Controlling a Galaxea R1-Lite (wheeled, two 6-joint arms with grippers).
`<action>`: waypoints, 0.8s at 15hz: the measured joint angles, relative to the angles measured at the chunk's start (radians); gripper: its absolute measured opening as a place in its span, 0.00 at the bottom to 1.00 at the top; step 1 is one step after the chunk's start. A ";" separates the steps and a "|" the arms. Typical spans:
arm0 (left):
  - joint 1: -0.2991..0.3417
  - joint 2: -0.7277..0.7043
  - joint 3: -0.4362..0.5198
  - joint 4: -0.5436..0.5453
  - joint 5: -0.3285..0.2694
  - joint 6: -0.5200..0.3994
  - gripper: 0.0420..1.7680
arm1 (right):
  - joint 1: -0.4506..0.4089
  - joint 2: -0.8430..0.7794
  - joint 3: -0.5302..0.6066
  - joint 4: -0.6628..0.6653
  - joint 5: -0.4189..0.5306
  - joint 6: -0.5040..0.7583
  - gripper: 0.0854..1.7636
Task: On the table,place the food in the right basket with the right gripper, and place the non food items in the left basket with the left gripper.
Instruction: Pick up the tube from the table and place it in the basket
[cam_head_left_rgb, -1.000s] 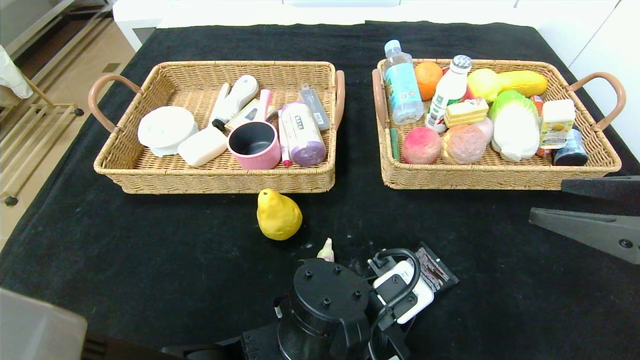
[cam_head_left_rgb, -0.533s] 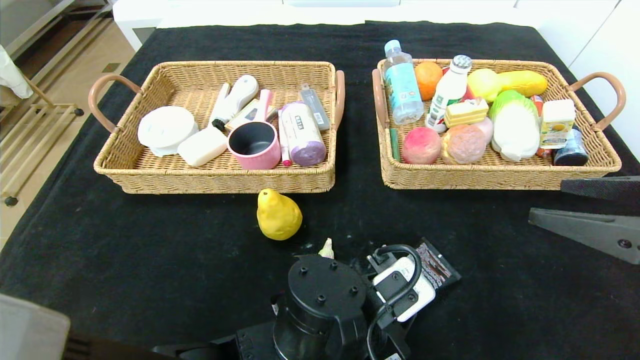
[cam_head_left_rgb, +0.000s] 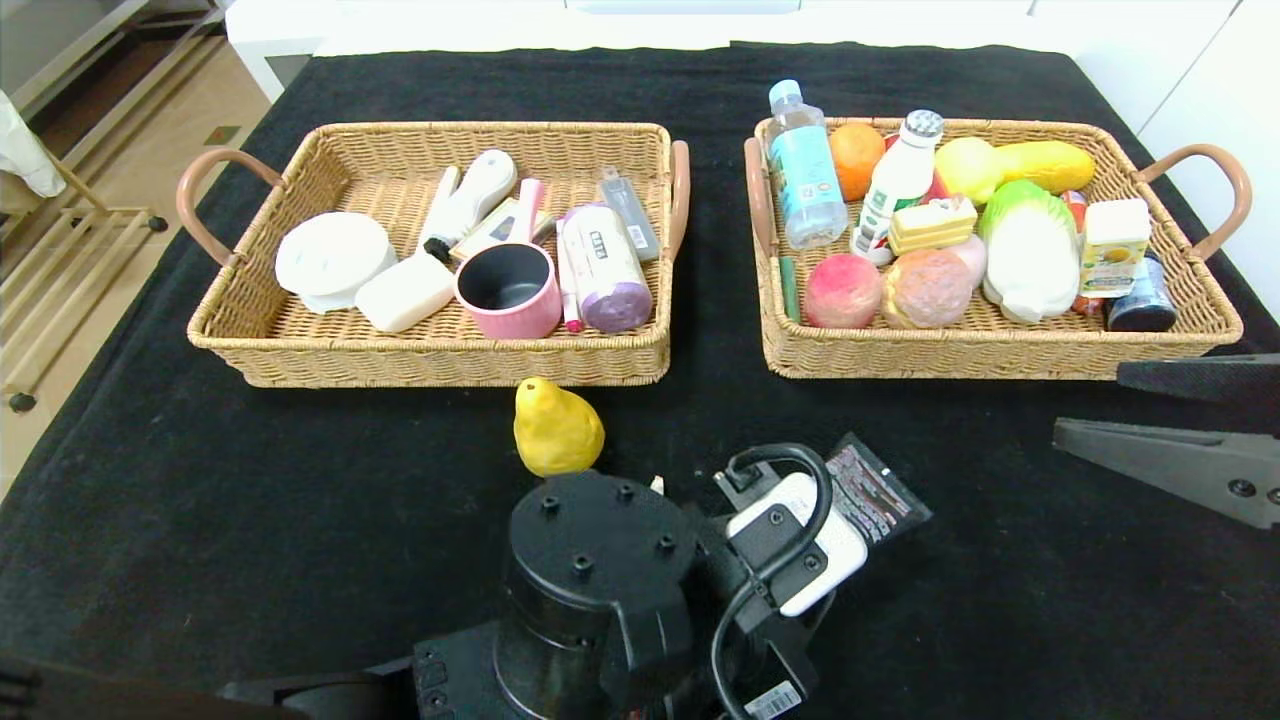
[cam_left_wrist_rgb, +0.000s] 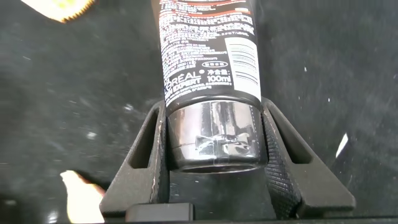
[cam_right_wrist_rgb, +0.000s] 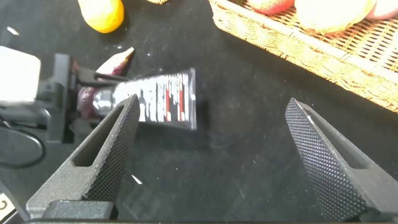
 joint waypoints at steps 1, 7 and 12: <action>0.001 -0.012 -0.003 0.001 0.001 0.010 0.49 | 0.000 0.000 0.000 -0.001 0.000 0.000 0.97; 0.030 -0.109 -0.054 0.129 0.007 0.025 0.49 | 0.000 0.000 0.000 0.000 0.000 0.000 0.97; 0.074 -0.204 -0.119 0.235 0.007 0.033 0.49 | -0.001 0.001 0.000 0.000 0.000 0.000 0.97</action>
